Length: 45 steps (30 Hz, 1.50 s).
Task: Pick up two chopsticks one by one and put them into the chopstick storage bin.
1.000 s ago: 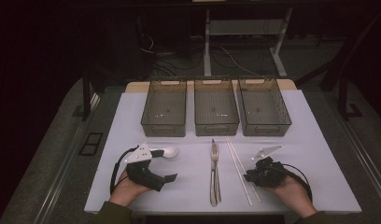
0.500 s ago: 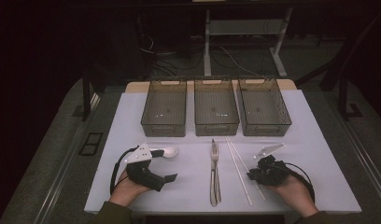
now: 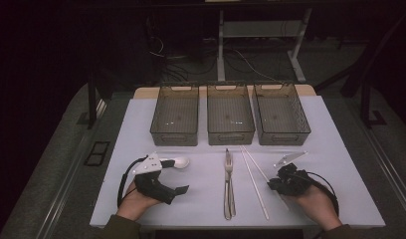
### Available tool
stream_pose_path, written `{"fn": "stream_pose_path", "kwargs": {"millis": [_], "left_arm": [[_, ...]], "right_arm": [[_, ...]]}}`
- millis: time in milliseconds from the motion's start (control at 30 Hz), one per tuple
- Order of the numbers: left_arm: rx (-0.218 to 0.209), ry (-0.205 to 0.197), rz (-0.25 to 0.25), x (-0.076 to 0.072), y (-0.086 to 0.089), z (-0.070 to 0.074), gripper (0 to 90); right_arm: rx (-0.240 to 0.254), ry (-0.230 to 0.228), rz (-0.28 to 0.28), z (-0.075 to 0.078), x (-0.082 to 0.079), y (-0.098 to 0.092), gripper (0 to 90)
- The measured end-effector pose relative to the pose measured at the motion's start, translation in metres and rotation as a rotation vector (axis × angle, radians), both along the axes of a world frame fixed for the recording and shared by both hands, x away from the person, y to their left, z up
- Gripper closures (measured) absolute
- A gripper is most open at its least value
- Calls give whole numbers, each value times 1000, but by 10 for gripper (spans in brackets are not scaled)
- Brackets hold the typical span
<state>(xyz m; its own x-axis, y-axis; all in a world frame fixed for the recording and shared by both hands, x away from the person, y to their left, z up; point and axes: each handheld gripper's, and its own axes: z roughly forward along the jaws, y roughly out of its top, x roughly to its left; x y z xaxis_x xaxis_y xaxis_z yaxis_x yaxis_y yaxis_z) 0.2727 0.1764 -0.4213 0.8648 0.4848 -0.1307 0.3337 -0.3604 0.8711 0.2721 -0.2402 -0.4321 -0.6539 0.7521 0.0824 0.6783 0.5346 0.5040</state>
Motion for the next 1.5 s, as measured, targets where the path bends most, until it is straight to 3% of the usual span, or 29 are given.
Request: {"fn": "stream_pose_path", "kwargs": {"millis": [400,667,933,1100,1500], "left_arm": [[0,0,0,0,0,0,0],[1,2,0,0,-1,0,0],[-2,3,-6,2,-3,-1,0],[-3,3,-7,2,-3,-1,0],[4,3,-14,2,-4,-1,0]], "right_arm": [[-29,8,-27,1,5,-11,816],[-82,74,3,5,15,-9,811],[-186,192,8,11,30,5,804],[-205,240,16,12,38,7,805],[-240,286,1,12,44,12,831]]}}
